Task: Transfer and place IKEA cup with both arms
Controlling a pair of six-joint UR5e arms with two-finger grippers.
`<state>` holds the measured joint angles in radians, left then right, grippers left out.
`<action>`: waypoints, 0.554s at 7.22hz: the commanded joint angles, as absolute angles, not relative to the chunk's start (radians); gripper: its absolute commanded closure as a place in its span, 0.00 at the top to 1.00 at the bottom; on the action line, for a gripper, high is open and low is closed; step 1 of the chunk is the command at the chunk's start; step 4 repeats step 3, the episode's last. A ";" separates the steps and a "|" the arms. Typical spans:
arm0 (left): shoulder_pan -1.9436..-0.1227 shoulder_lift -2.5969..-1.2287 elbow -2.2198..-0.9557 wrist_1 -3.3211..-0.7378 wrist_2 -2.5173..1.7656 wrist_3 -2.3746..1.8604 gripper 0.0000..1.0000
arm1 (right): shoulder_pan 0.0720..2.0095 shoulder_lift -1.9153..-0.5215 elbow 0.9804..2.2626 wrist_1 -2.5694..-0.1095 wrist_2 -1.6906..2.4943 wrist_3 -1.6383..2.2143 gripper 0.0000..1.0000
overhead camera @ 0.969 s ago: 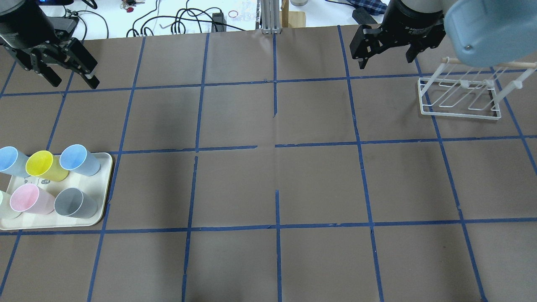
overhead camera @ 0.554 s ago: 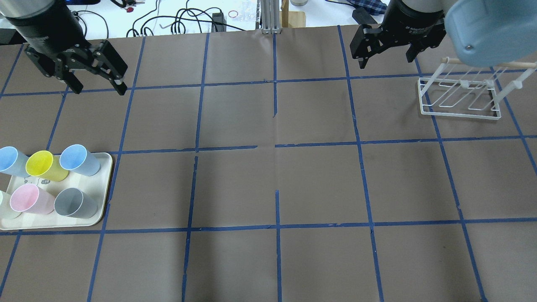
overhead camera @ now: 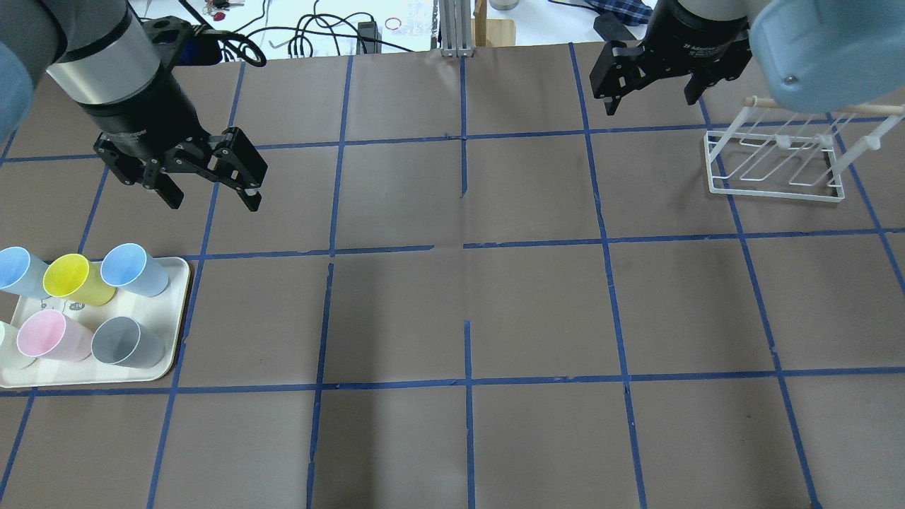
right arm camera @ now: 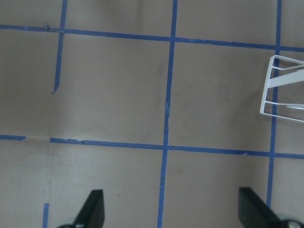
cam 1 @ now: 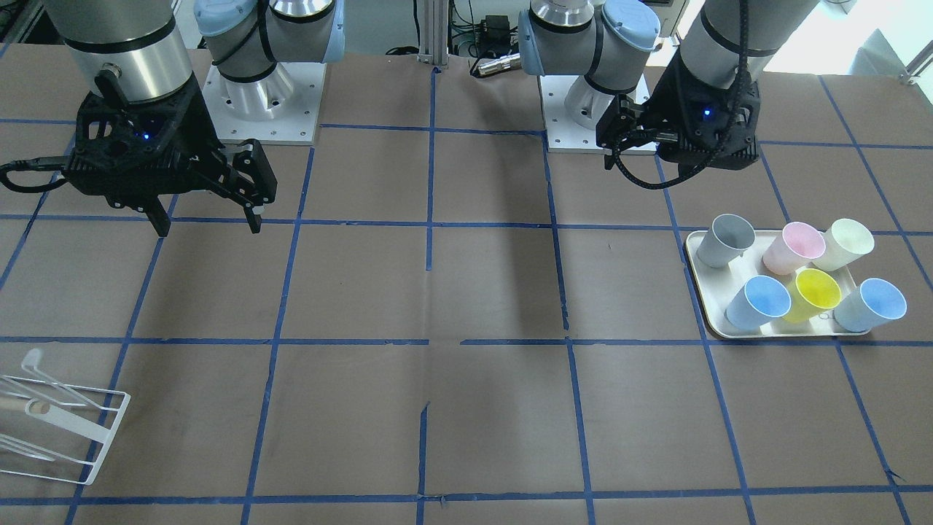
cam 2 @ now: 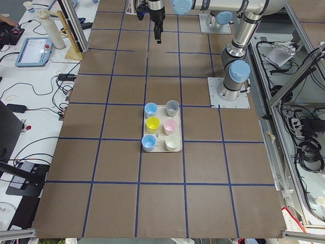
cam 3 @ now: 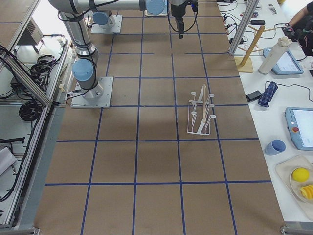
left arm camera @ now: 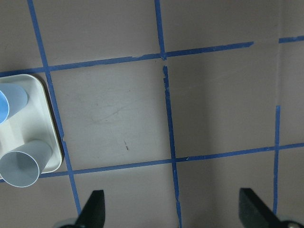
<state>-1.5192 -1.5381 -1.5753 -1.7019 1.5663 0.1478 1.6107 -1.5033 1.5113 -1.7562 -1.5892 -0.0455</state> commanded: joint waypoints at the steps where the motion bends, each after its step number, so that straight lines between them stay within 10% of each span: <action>1: -1.522 -1.519 -1.598 -1.667 1.571 0.146 1.00 | 1.611 -1.502 1.513 -1.756 -1.588 -0.045 1.00; 4: -1.522 -1.517 -1.594 -1.667 1.572 0.150 1.00 | 1.611 -1.503 1.513 -1.755 -1.589 -0.046 1.00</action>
